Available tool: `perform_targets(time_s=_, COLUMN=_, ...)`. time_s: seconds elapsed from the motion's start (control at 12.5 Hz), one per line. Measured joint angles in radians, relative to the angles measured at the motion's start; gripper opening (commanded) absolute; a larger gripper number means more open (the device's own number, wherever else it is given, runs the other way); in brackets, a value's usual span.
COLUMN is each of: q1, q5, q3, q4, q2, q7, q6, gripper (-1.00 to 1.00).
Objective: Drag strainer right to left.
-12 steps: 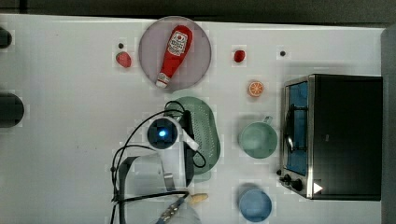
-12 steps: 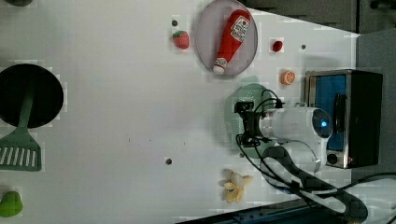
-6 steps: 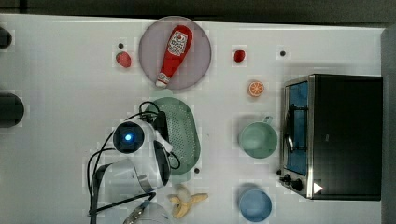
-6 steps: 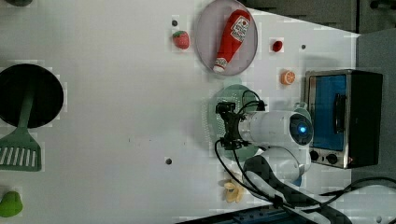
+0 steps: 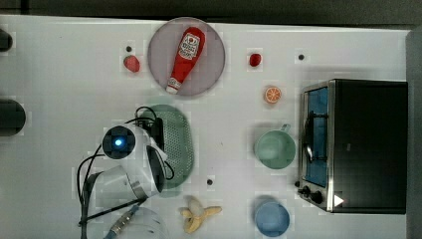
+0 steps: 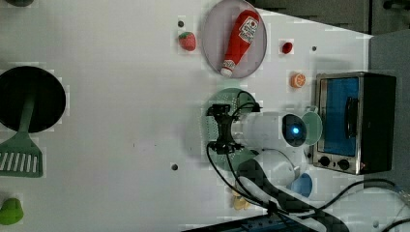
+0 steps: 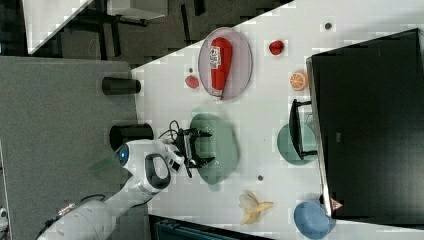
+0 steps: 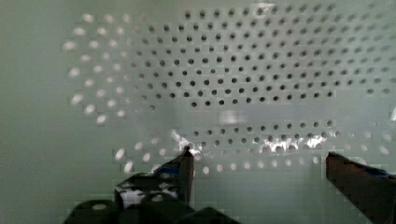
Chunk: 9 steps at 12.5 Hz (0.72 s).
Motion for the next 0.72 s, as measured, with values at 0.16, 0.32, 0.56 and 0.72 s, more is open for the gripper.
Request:
perform_targets(time_s=0.16, q1=0.032, q5=0.014, q3=0.000, q4=0.047, q2=0.041, q7=0.013, q6=-0.051, gripper=1.00)
perform_targets(time_s=0.32, q1=0.046, q5=0.050, q3=0.004, q4=0.113, q2=0.063, q7=0.031, q6=-0.109, gripper=1.00)
perform_targets(time_s=0.56, q1=0.095, q5=0.047, q3=-0.019, q4=0.150, q2=0.054, q7=0.031, q6=-0.145, gripper=1.00)
perform_targets(time_s=0.72, q1=0.115, q5=0.071, q3=-0.017, q4=0.195, q2=0.082, q7=0.049, q6=-0.124, gripper=1.00)
